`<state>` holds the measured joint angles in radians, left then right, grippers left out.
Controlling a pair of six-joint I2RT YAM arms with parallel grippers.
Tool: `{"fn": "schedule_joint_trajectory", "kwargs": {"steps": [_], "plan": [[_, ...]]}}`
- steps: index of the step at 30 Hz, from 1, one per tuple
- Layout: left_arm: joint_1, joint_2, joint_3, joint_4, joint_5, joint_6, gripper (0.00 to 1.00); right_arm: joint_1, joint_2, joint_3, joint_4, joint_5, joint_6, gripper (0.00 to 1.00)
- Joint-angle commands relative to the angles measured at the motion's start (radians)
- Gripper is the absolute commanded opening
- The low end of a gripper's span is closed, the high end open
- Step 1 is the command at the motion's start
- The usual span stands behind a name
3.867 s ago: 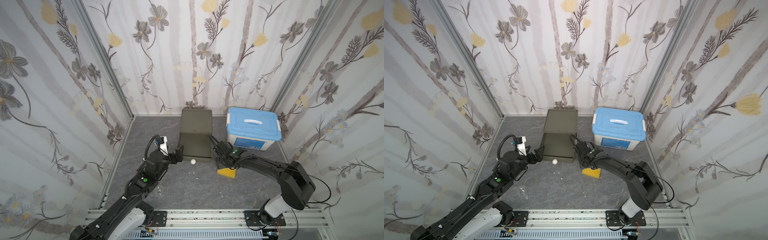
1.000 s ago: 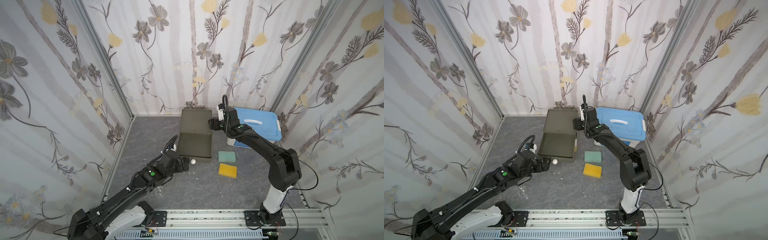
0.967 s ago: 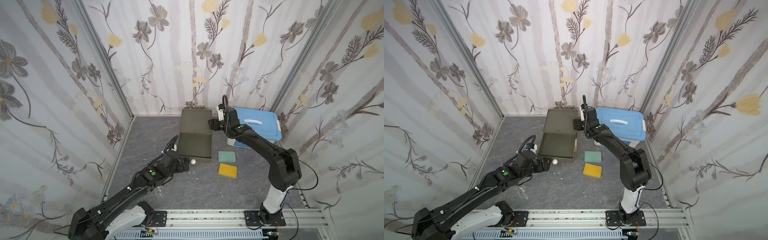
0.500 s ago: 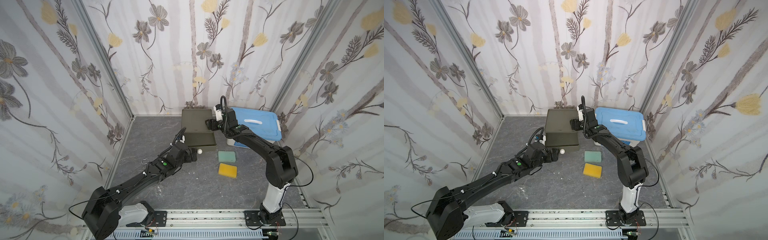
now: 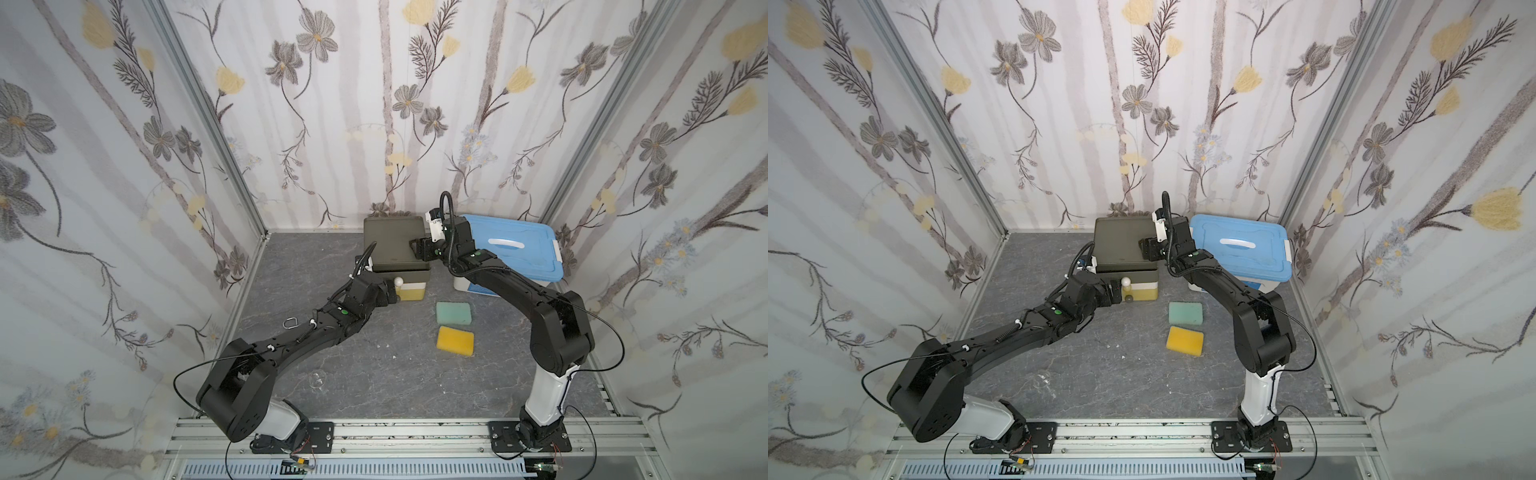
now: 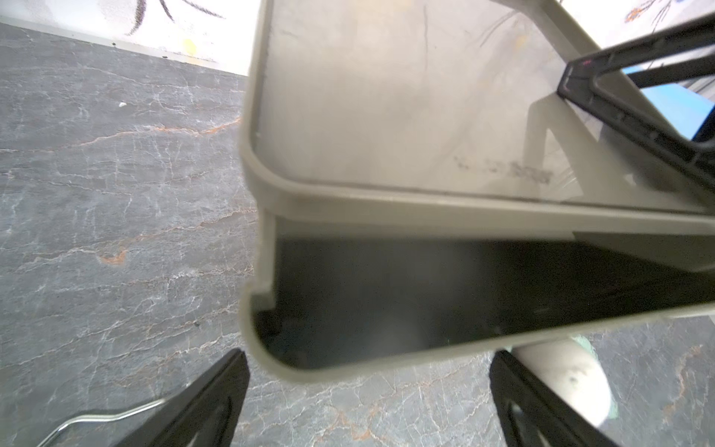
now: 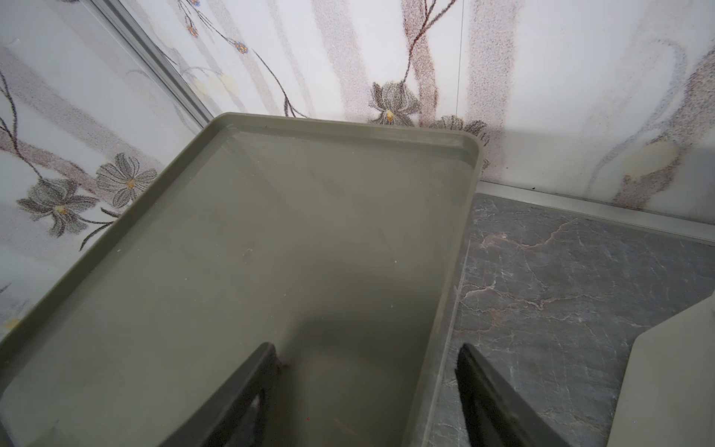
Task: Take the sponge out of the drawer
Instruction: Close the drawer of the storage box, then move the storage box to the center of the board.
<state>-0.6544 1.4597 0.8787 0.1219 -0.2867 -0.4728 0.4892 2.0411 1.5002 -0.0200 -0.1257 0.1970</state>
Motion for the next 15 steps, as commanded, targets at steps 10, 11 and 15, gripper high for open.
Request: {"fn": "schedule_joint_trajectory", "kwargs": {"steps": [10,11,15], "plan": [[0.071,0.043,0.034,0.13,-0.032,0.038,1.0,0.074,0.035,-0.005,-0.172,-0.022,-0.041,0.73],[0.081,0.044,0.034,0.131,-0.032,0.044,1.0,0.079,0.037,-0.003,-0.176,-0.016,-0.039,0.73],[0.114,0.057,0.046,0.126,-0.024,0.076,1.0,0.084,0.043,0.002,-0.181,-0.007,-0.031,0.73]]}}
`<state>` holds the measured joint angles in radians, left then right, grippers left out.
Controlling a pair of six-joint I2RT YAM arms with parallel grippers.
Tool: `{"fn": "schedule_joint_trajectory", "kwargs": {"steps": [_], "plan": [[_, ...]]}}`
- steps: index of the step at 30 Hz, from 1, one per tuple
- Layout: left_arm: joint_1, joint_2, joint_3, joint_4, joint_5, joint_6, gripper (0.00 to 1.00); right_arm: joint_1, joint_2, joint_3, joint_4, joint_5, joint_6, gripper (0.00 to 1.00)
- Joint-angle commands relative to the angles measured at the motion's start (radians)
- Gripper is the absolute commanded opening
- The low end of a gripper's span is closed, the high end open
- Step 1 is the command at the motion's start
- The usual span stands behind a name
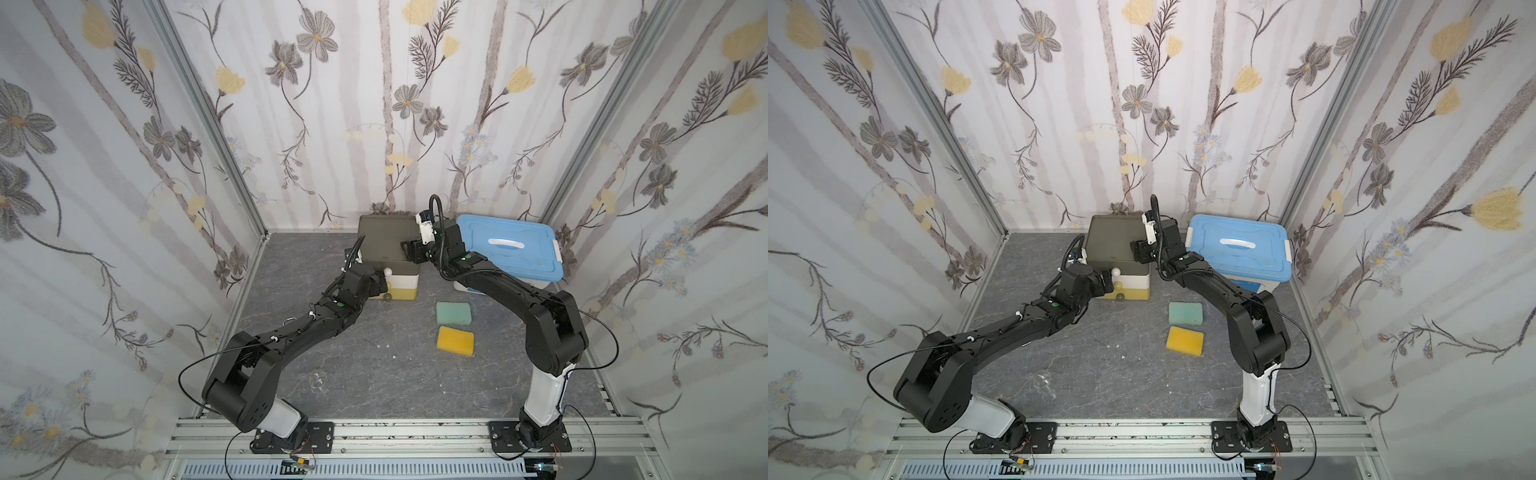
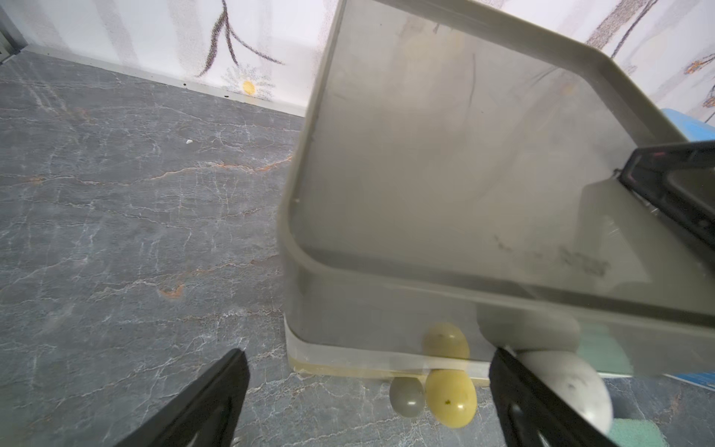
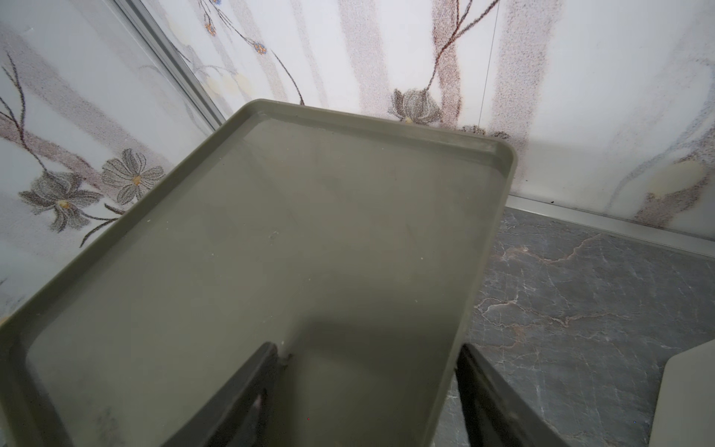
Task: Take the sponge out of the drawer
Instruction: Move the storage box to the center of the board.
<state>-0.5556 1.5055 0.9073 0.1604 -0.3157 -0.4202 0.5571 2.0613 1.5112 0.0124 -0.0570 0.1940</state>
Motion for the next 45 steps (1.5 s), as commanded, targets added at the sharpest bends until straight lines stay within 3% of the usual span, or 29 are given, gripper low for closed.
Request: {"fn": "schedule_joint_trajectory", "kwargs": {"steps": [1,11,27,40,45], "plan": [[0.026,0.016,0.021,0.087,0.015,0.023,1.0,0.017,0.024,-0.008,-0.215,-0.08,-0.028,0.73],[0.106,0.003,0.029,0.087,0.044,0.029,1.0,0.054,0.066,0.038,-0.225,-0.107,-0.023,0.72],[0.146,-0.067,0.013,0.041,0.025,0.069,1.0,0.115,0.139,0.148,-0.266,-0.134,-0.035,0.72],[0.205,-0.1,-0.029,0.024,0.052,0.058,1.0,0.138,0.112,0.111,-0.266,-0.077,-0.001,0.71],[0.206,-0.2,-0.107,0.081,0.09,0.056,1.0,0.136,0.106,0.107,-0.264,-0.025,0.008,0.71]]}}
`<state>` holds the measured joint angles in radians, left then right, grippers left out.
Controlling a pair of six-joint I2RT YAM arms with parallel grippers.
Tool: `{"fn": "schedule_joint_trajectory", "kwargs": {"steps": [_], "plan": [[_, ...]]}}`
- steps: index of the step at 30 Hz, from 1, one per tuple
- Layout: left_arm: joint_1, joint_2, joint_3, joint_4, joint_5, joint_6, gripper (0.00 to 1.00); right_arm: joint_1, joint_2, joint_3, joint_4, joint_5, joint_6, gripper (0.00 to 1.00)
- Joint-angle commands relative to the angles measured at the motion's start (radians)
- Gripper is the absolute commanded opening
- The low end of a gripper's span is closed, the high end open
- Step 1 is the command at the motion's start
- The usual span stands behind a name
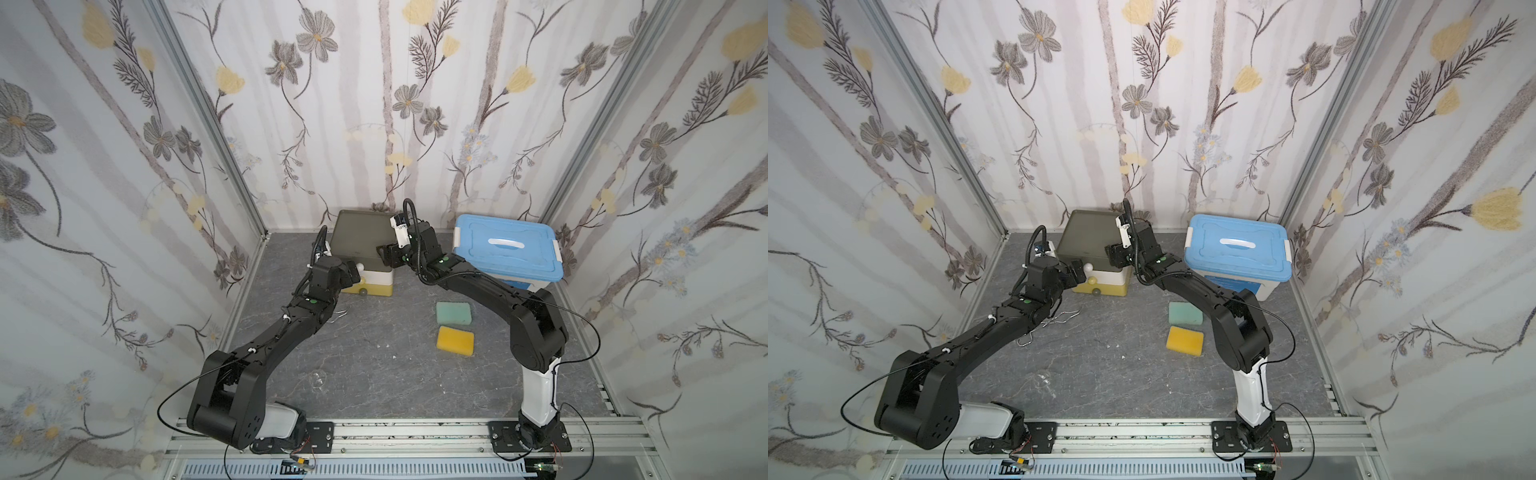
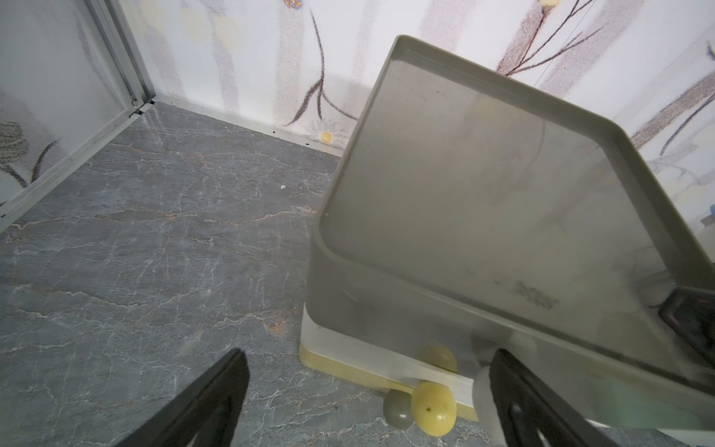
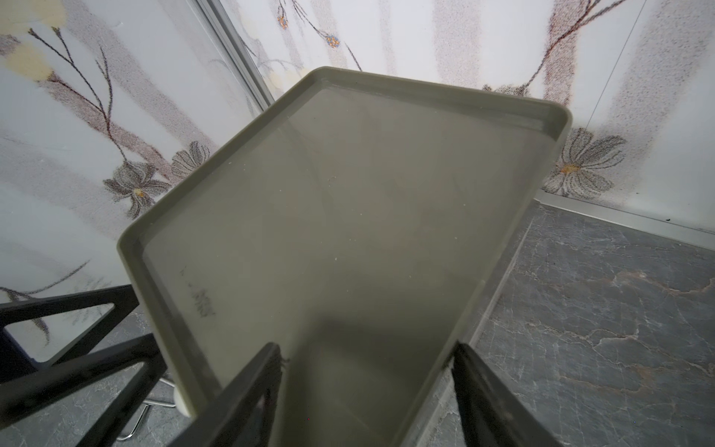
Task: Take the sponge out of the drawer
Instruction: Move the storage box to the center of the board, then open the drawer in the storage box.
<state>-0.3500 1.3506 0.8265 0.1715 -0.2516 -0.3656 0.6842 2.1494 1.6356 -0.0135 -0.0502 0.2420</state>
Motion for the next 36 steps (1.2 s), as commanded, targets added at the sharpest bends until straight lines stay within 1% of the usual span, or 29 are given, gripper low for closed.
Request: {"fn": "schedule_joint_trajectory", "kwargs": {"steps": [1,5,9,12,17,21,27,31,36], "plan": [[0.0,-0.079,-0.045,0.066,0.037,0.001,1.0,0.009,0.019,-0.016,-0.235,-0.038,-0.039,0.71],[-0.001,-0.188,-0.076,-0.048,0.106,-0.01,1.0,0.009,0.025,-0.01,-0.226,-0.047,-0.032,0.71],[0.0,-0.208,-0.062,-0.213,0.174,-0.031,1.0,0.007,0.026,-0.008,-0.226,-0.03,-0.034,0.71],[0.0,-0.198,-0.088,-0.229,0.246,-0.054,0.98,0.0,0.028,-0.008,-0.223,-0.029,-0.029,0.71],[-0.002,-0.174,-0.128,-0.212,0.276,-0.087,0.96,-0.006,0.034,-0.006,-0.223,-0.028,-0.027,0.71],[-0.004,-0.119,-0.128,-0.144,0.314,-0.088,0.95,-0.023,0.05,0.004,-0.236,-0.017,-0.021,0.7],[-0.004,0.036,-0.063,-0.043,0.381,-0.056,0.88,-0.044,0.036,-0.023,-0.23,0.001,-0.002,0.69],[-0.005,0.14,-0.022,0.017,0.373,-0.05,0.83,-0.055,0.027,-0.046,-0.223,0.003,0.003,0.69],[-0.006,0.226,0.033,0.06,0.374,-0.051,0.75,-0.063,0.022,-0.06,-0.217,0.007,0.005,0.69]]}}
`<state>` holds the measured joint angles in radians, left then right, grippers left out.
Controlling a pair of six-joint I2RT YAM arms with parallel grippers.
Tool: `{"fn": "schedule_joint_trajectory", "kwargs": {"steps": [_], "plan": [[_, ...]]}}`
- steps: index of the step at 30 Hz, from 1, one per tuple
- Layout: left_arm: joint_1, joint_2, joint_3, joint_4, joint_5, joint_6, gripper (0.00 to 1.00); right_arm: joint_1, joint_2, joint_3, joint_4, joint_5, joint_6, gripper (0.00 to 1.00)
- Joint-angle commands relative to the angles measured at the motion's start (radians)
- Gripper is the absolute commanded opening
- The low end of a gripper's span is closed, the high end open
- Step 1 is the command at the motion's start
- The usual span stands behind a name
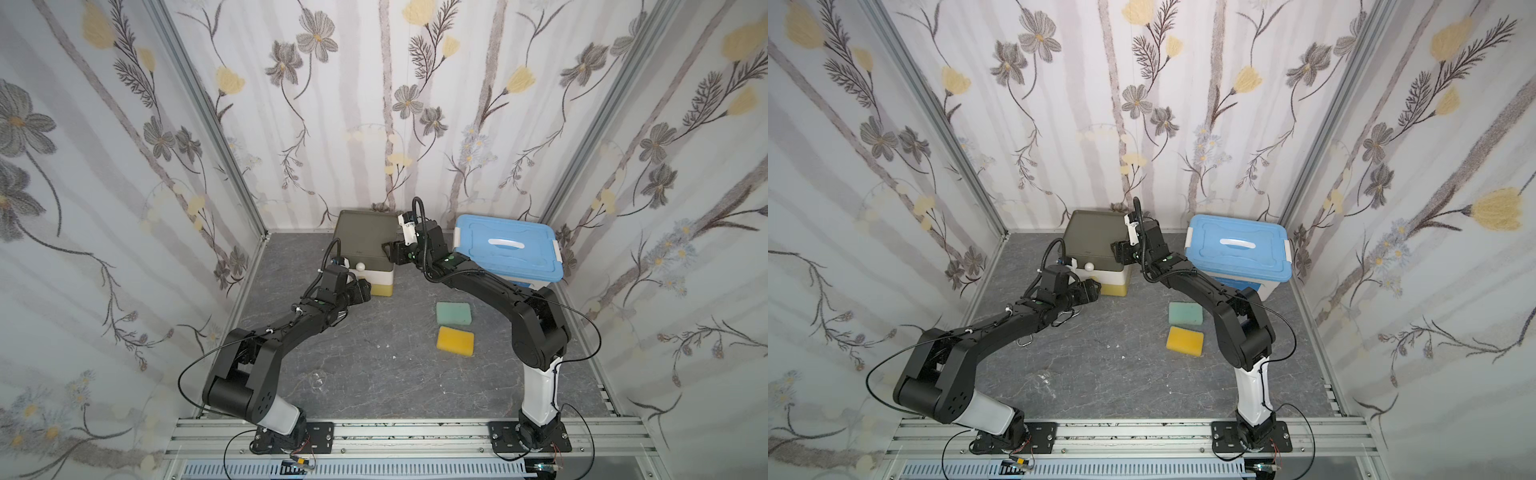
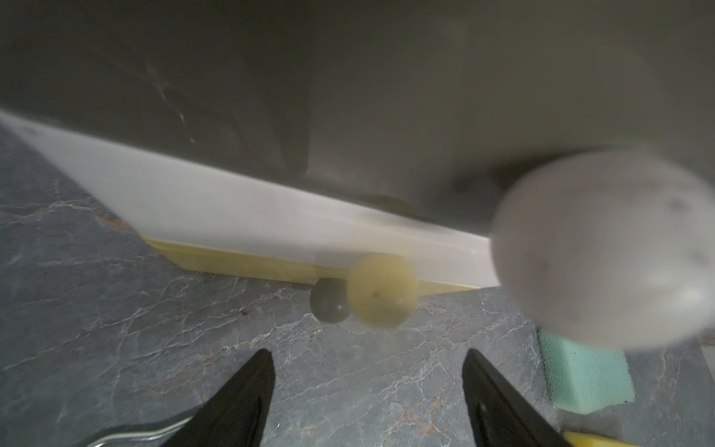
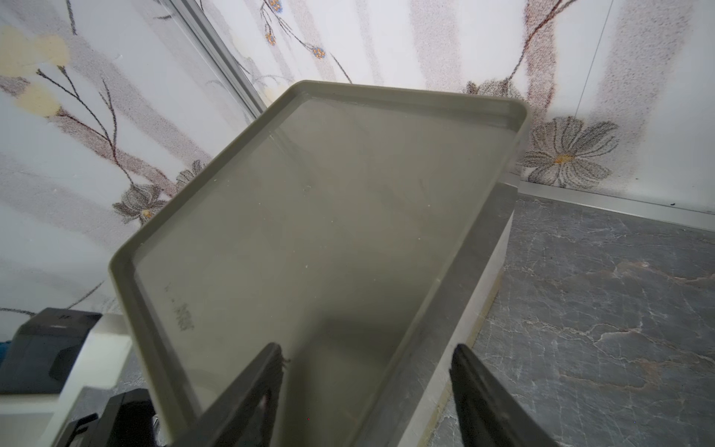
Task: Take the sponge out of the drawer
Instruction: Open the drawer in the storage box.
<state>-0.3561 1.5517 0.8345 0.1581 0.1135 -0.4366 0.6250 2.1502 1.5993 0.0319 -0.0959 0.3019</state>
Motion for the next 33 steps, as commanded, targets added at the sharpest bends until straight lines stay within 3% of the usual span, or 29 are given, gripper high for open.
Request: {"fn": "schedule_joint_trajectory", "kwargs": {"steps": [1,15,26,33], "plan": [[-0.001,0.031,0.029,0.084,0.003,0.017,0.73,-0.006,0.022,-0.027,-0.262,0.052,-0.052,0.69],[-0.001,0.091,0.05,0.154,-0.002,0.054,0.48,-0.017,0.03,-0.042,-0.256,0.057,-0.053,0.68],[0.011,0.114,0.043,0.25,-0.029,0.146,0.5,-0.03,0.031,-0.049,-0.26,0.065,-0.05,0.69],[0.066,0.16,0.09,0.258,0.075,0.183,0.49,-0.059,0.046,0.002,-0.276,0.058,-0.055,0.68]]}}
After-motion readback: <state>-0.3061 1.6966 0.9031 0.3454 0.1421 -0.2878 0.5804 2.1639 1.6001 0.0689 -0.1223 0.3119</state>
